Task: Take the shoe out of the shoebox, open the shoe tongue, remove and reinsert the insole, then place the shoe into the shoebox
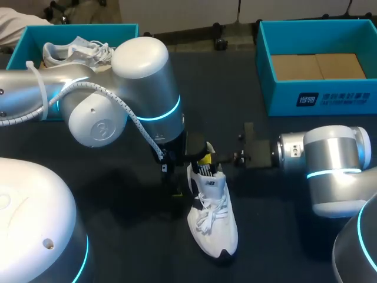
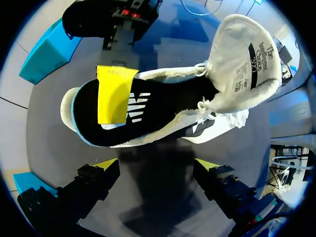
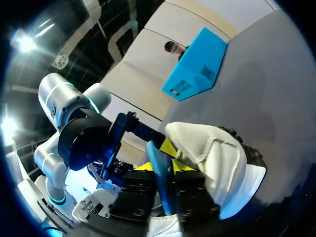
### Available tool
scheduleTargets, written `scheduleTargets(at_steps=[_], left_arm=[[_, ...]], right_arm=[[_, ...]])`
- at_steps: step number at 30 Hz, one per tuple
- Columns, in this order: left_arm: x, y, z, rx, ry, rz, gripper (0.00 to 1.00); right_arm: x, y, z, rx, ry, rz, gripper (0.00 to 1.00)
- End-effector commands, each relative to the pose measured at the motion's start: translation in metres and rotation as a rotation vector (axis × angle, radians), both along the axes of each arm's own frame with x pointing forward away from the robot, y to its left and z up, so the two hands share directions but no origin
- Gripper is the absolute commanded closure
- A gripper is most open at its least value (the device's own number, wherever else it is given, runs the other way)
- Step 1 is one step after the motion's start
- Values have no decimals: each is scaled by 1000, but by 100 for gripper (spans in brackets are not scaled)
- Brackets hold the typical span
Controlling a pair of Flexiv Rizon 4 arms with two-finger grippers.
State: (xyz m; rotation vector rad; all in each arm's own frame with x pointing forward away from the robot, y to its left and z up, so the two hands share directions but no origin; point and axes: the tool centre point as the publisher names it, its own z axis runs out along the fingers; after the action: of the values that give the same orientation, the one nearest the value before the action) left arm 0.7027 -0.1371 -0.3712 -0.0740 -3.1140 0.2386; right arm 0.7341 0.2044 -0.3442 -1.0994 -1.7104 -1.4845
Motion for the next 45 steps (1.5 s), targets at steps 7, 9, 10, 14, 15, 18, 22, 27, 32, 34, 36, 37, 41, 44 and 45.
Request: scheduleTargets(at_steps=[7, 9, 10, 14, 15, 18, 22, 27, 32, 34, 36, 37, 41, 44, 45], left_arm=[[-1, 1, 0, 0, -3, 0, 0], [-1, 1, 0, 0, -3, 0, 0], [-1, 1, 0, 0, -3, 0, 0], [-1, 1, 0, 0, -3, 0, 0], [-1, 1, 0, 0, -3, 0, 0], [-1, 1, 0, 0, -3, 0, 0], [-1, 1, 0, 0, -3, 0, 0], [-1, 1, 0, 0, -3, 0, 0], [-1, 1, 0, 0, -3, 0, 0], [-1, 1, 0, 0, -3, 0, 0], [-1, 1, 0, 0, -3, 0, 0], [-1, 1, 0, 0, -3, 0, 0], [-1, 1, 0, 0, -3, 0, 0], [-1, 1, 0, 0, -3, 0, 0], [-1, 1, 0, 0, -3, 0, 0]], right_arm=[[-5, -7, -11, -53, 96, -53, 100], [-10, -7, -13, -57, 117, -65, 100], [-12, -7, -14, -59, 122, -69, 100], [-21, -8, -18, -70, 140, -86, 100], [-23, -8, -19, -69, 142, -88, 100], [-24, -8, -20, -65, 145, -90, 100], [-20, -6, -14, -58, 114, -89, 98], [-15, -5, 2, -65, 41, -89, 46], [-11, -6, 11, -72, 5, -88, 0], [-8, -6, 14, -77, -8, -89, 0], [-7, -7, 16, -78, -21, -92, 0], [-7, -7, 17, -80, -26, -93, 0], [-6, -6, 22, -90, -54, -88, 0], [-7, -6, 24, -93, -61, -88, 0], [-7, -5, 25, -93, -62, -87, 0]])
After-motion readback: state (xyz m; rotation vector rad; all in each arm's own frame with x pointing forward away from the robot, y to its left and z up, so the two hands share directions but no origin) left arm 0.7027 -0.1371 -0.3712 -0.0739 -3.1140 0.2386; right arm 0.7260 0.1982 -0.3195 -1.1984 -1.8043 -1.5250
